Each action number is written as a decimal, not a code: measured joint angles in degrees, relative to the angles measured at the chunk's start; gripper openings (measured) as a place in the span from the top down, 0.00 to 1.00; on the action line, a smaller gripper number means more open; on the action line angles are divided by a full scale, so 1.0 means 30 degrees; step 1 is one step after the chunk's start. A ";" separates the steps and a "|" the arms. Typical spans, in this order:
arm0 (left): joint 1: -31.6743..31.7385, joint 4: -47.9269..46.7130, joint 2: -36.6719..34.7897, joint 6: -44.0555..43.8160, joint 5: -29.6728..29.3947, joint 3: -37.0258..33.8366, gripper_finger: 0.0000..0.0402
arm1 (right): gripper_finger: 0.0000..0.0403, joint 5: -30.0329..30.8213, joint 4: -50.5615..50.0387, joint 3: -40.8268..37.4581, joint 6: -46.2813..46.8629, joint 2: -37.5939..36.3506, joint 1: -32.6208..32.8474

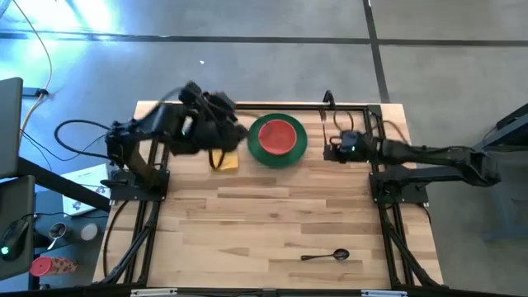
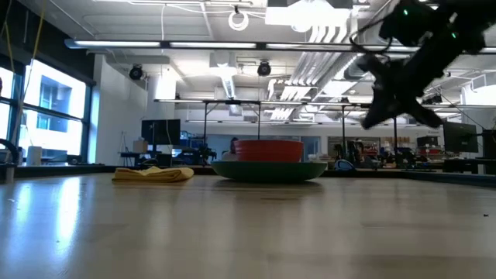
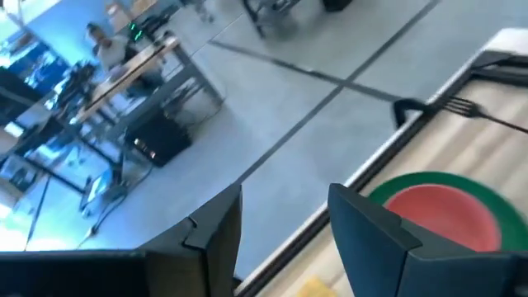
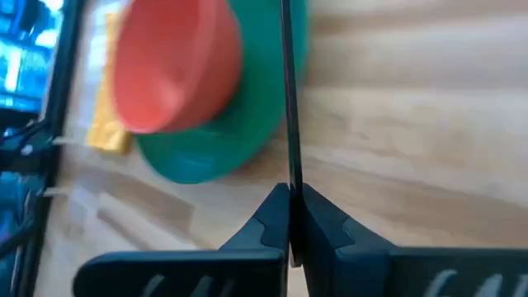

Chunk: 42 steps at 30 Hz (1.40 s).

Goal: Set table place
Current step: Put the black fork on the right side of the green plate

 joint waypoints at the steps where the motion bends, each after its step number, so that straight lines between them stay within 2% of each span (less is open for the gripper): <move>1: 0.0457 0.0005 -0.0183 0.0210 0.0186 -0.0012 0.58 | 1.00 0.0309 0.0729 -0.0743 0.0905 0.0182 0.0431; 4: 0.1697 0.0005 -0.0531 0.0799 0.0788 -0.0012 0.58 | 1.00 0.0993 0.2497 -0.2414 0.3108 0.0962 0.1249; 8: 0.2916 0.0007 -0.0569 0.1487 0.1541 -0.0012 0.58 | 1.00 0.1261 0.5189 -0.3476 0.4376 0.2470 0.1443; 12: 0.3822 0.0007 -0.0559 0.1957 0.1988 -0.0019 0.58 | 1.00 0.1466 0.7588 -0.3606 0.4512 0.4666 0.1183; 18: 0.4493 0.0007 -0.0416 0.2055 0.2093 -0.0019 0.58 | 1.00 0.0327 1.0994 -0.3291 0.4500 0.8843 0.0986; 22: 0.4523 0.0007 -0.0423 0.2392 0.2303 -0.0019 0.58 | 1.00 -0.0038 1.2682 -0.3132 0.4688 1.0524 0.0983; 33: 0.4479 0.0007 -0.0423 0.2532 0.2457 -0.0019 0.58 | 0.99 -0.0110 1.2289 -0.3140 0.4538 1.0233 0.0967; 42: 0.4479 0.0007 -0.0423 0.2864 0.2822 -0.0019 0.58 | 0.81 -0.0388 1.2101 -0.3140 0.4655 1.0142 0.0955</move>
